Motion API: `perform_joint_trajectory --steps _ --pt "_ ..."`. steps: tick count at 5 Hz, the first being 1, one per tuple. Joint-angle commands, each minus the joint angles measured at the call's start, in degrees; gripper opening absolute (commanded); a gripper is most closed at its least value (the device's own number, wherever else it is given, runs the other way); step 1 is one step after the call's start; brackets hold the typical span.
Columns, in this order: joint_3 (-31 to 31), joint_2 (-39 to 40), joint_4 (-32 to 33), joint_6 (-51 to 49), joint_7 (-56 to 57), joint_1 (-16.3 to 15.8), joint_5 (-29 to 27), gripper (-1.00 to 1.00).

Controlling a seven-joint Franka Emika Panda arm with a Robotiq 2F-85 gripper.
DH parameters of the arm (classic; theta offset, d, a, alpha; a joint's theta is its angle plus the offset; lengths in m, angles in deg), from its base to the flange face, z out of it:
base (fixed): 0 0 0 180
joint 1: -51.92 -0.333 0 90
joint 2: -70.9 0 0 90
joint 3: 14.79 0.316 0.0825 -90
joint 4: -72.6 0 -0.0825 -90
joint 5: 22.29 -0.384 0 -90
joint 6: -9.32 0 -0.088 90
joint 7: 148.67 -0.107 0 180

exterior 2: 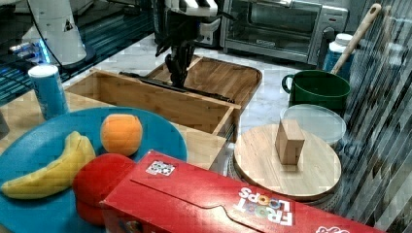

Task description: Close the drawer.

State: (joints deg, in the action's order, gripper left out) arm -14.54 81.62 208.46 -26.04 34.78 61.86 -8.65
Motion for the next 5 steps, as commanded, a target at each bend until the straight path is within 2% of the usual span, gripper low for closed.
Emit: perform_joint_trajectory --steps 1,3,5 --pt "-7.4 -0.2 -10.1 0.8 7.1 9.5 2.1 -1.00" --pt "-7.8 3.8 -16.5 -0.3 17.0 13.9 -0.2 -1.00" --pt "-7.3 6.1 -20.5 -2.0 19.4 15.5 -0.6 -1.00"
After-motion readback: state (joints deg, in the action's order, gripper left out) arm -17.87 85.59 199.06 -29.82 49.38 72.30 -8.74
